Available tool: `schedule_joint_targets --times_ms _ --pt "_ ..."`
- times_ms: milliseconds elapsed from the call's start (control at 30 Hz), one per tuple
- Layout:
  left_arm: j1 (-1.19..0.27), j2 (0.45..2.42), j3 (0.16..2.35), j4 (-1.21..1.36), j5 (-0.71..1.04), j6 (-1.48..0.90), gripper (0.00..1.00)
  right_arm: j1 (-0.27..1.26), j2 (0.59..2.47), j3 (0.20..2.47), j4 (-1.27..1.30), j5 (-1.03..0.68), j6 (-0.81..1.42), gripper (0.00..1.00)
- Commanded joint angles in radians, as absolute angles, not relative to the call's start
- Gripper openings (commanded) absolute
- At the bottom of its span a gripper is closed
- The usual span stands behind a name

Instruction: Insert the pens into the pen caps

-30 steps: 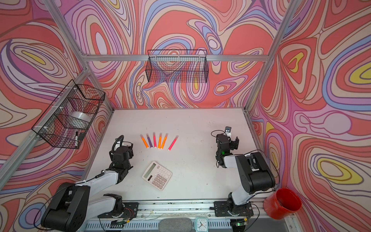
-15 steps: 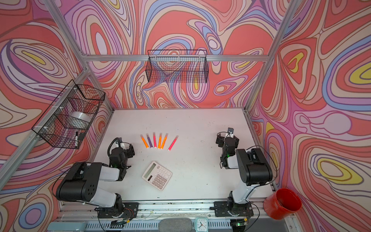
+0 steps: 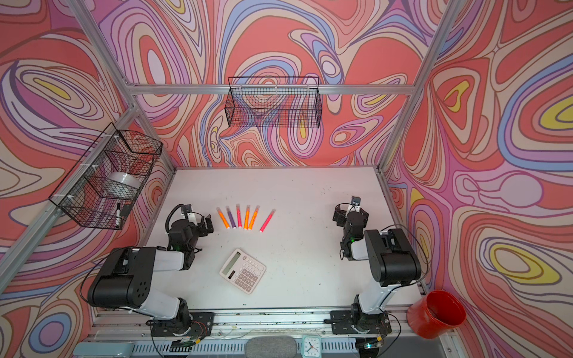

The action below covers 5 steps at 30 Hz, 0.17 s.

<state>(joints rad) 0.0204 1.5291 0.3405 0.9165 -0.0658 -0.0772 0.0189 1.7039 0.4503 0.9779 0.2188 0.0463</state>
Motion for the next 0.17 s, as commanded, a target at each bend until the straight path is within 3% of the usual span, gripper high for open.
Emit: schedule_joint_targets --times_ms 0,133 --pt "0.017 1.535 0.353 0.919 -0.044 -0.059 1.0 0.018 1.714 0.462 0.976 0.21 0.052 0.98" --pt "0.017 1.534 0.354 0.918 -0.044 -0.059 1.0 0.018 1.71 0.459 0.984 0.171 0.034 0.98"
